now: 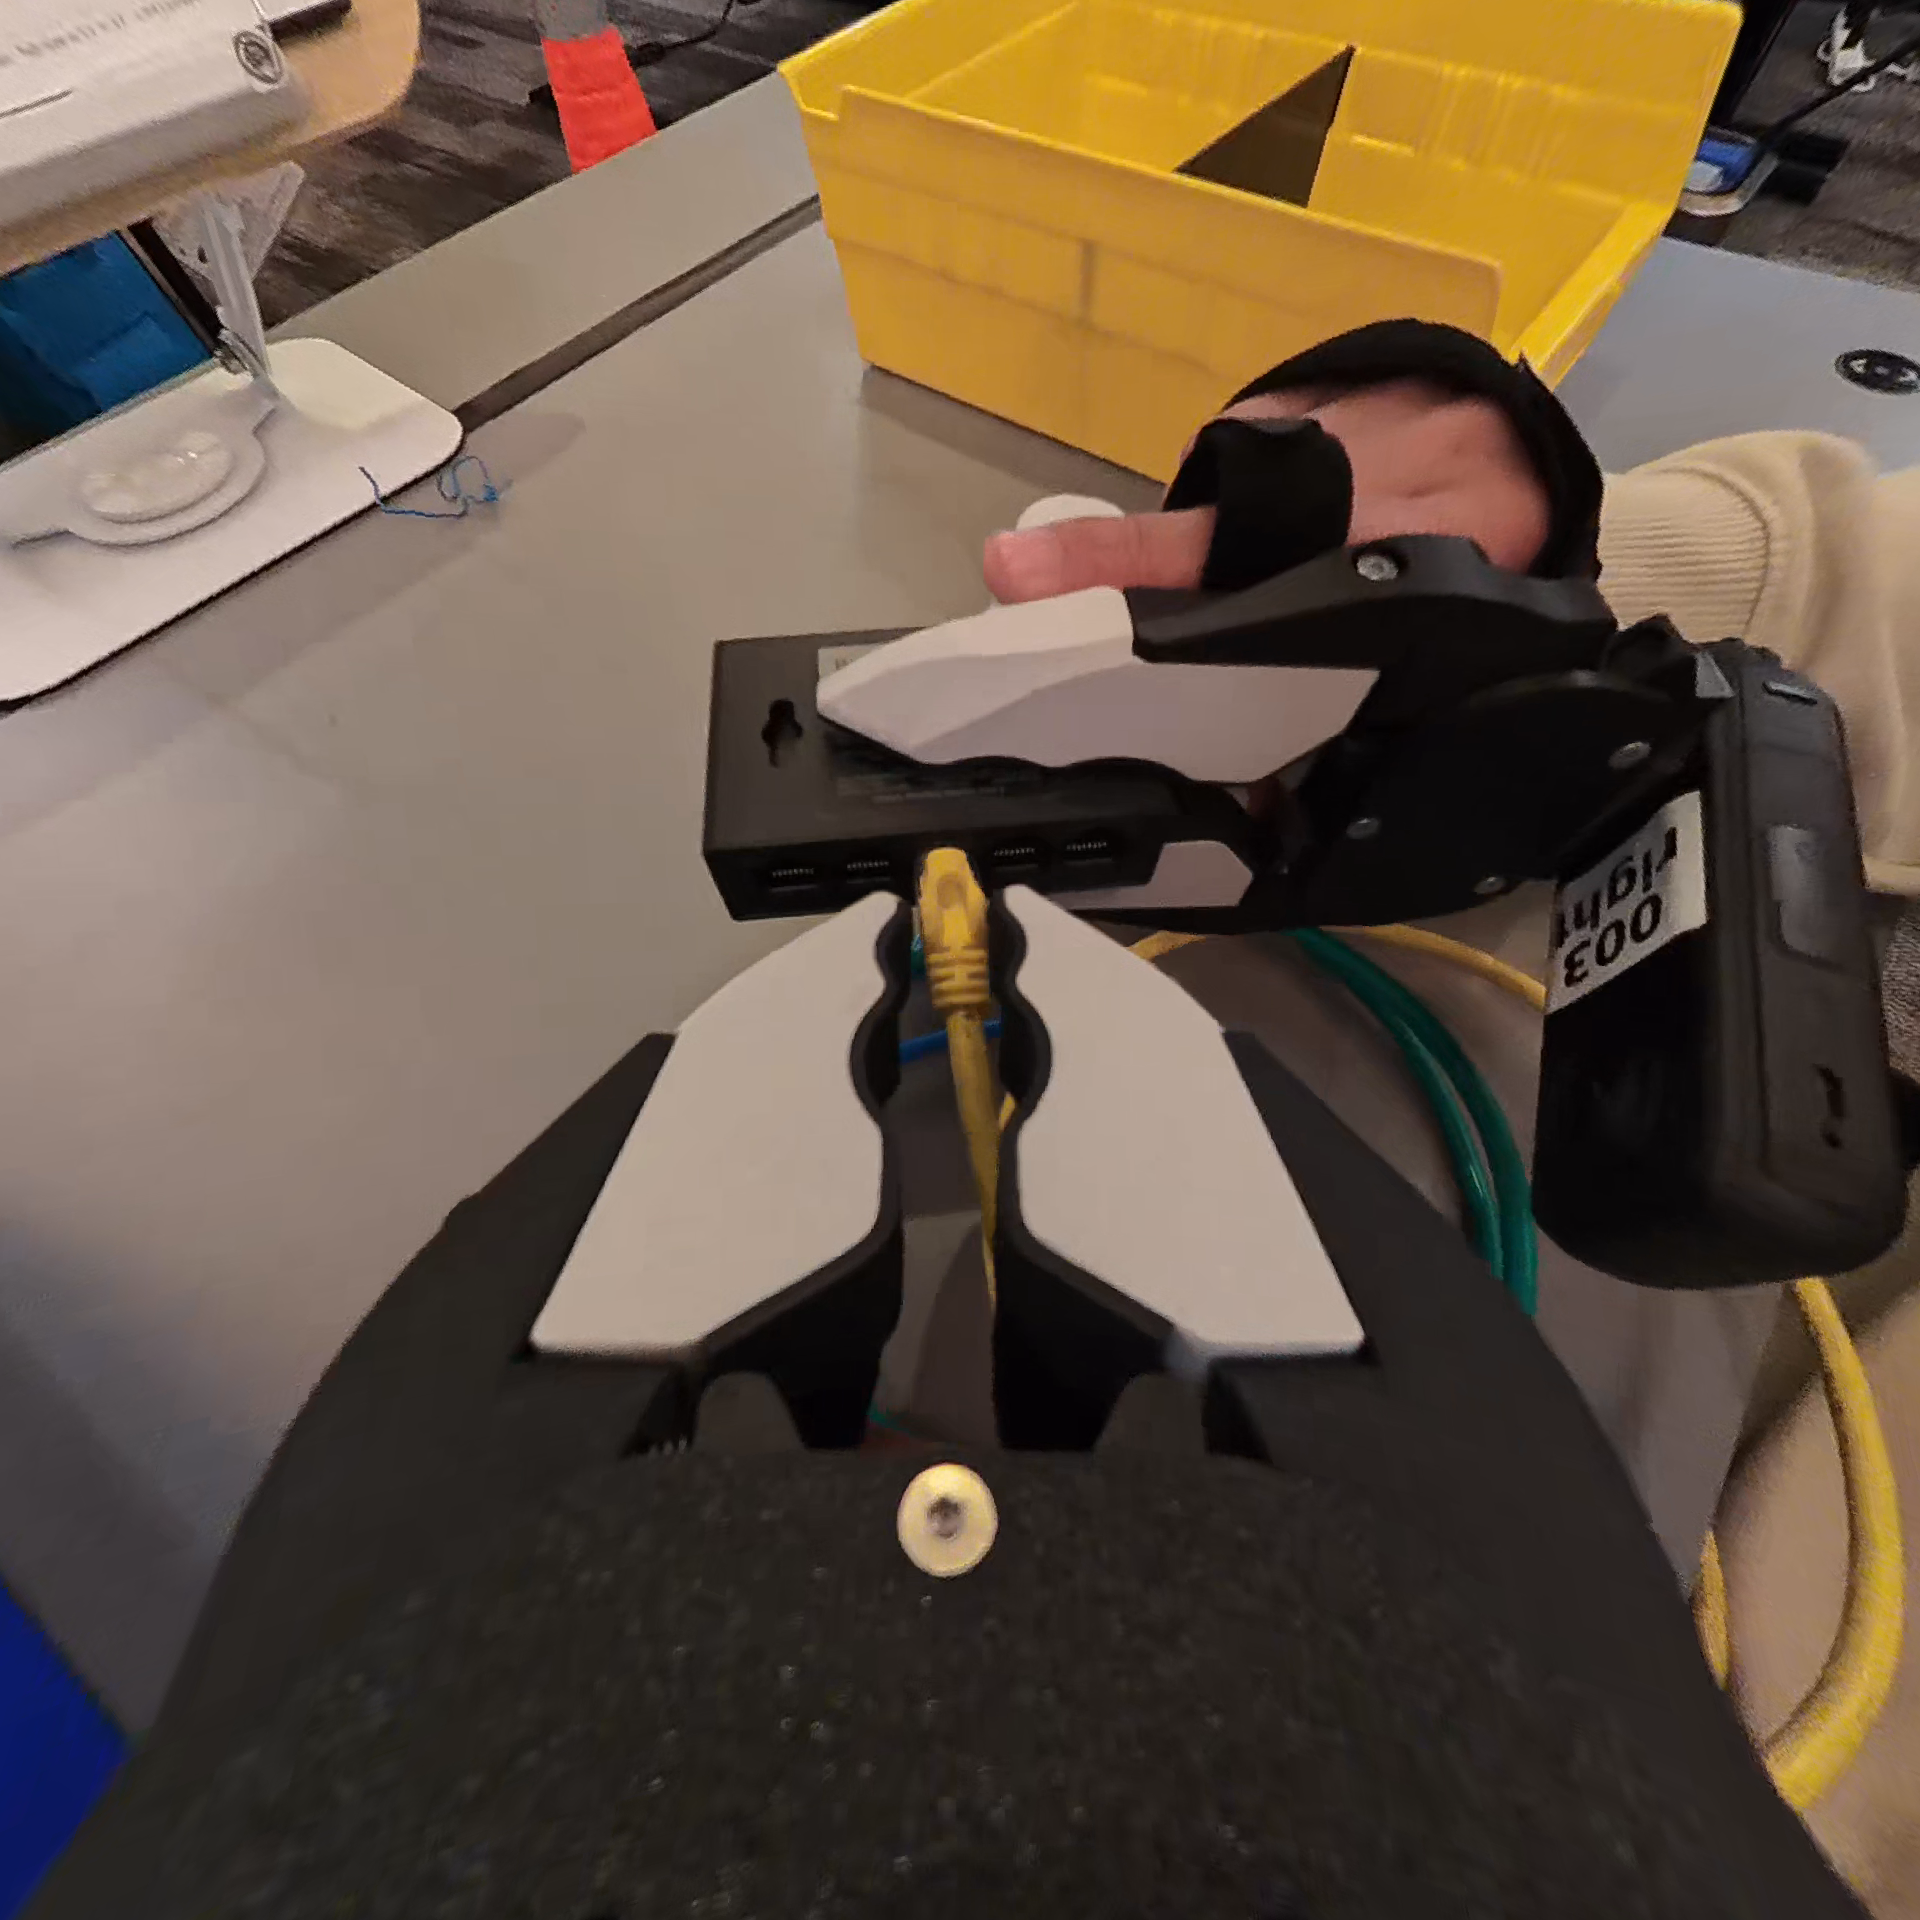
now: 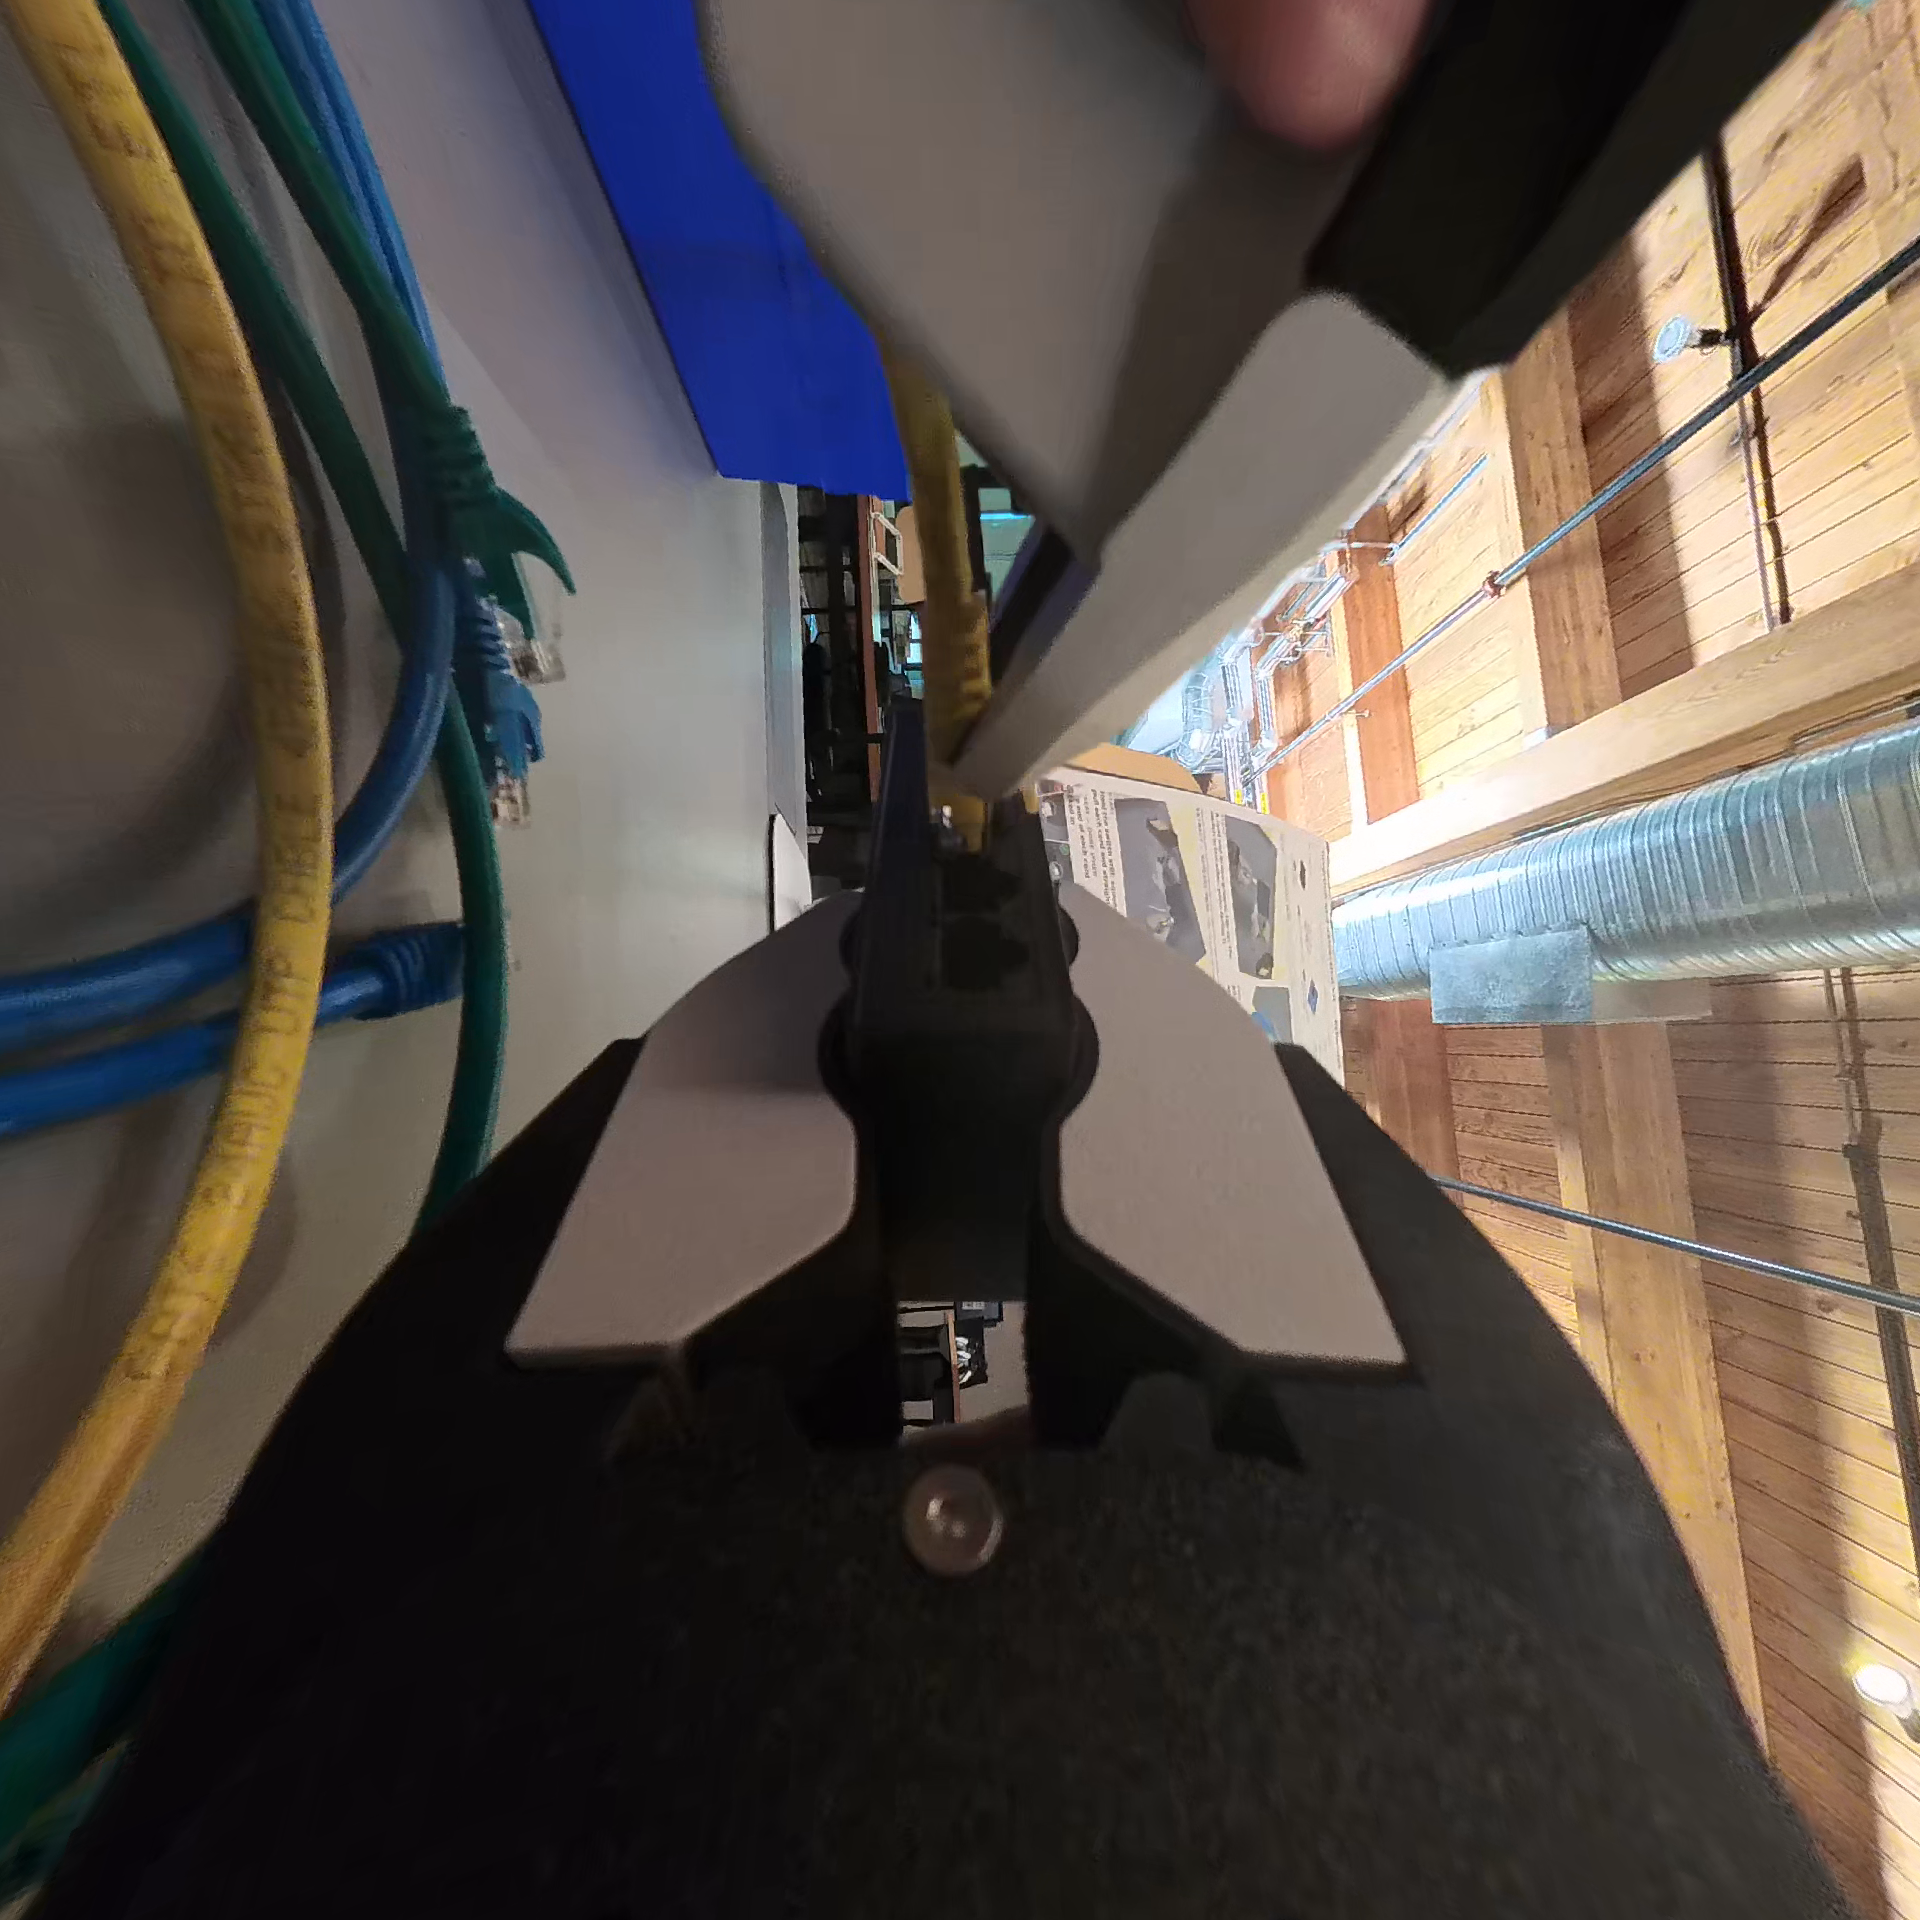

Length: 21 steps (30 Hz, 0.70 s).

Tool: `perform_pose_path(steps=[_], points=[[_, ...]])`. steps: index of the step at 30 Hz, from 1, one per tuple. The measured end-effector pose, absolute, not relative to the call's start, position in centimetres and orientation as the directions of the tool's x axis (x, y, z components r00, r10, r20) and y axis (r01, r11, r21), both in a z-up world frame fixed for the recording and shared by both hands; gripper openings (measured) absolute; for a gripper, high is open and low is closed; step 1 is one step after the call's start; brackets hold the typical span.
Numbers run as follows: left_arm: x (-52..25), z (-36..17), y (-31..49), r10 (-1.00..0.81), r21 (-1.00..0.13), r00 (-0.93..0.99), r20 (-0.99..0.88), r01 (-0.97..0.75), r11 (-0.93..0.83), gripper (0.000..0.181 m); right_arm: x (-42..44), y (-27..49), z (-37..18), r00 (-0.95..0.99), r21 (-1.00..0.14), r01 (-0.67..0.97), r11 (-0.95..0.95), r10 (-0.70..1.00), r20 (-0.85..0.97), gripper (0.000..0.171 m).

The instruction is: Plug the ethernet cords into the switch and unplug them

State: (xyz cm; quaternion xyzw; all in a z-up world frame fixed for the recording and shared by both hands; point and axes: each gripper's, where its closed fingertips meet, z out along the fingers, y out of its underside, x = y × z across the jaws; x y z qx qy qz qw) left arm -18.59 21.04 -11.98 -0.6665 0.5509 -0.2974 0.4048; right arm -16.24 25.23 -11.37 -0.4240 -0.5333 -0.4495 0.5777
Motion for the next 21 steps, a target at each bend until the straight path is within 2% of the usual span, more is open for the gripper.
perform_pose_path(steps=[6, 21], points=[[-18.4, -12.8, 21.3, -0.967, -0.829, 0.228, -0.114, -0.559, -0.033, 0.012, -16.0, 25.5, -12.0, 0.005, 0.004, 0.976, 0.219, -0.041, 0.999, 0.03], [-20.0, -13.2, 21.6, -0.947, -0.76, 0.269, -0.175, -0.649, -0.043, 0.012, -17.1, 26.1, -12.8, 0.086, -0.092, 0.974, 0.207, 0.036, 0.996, 0.031]])
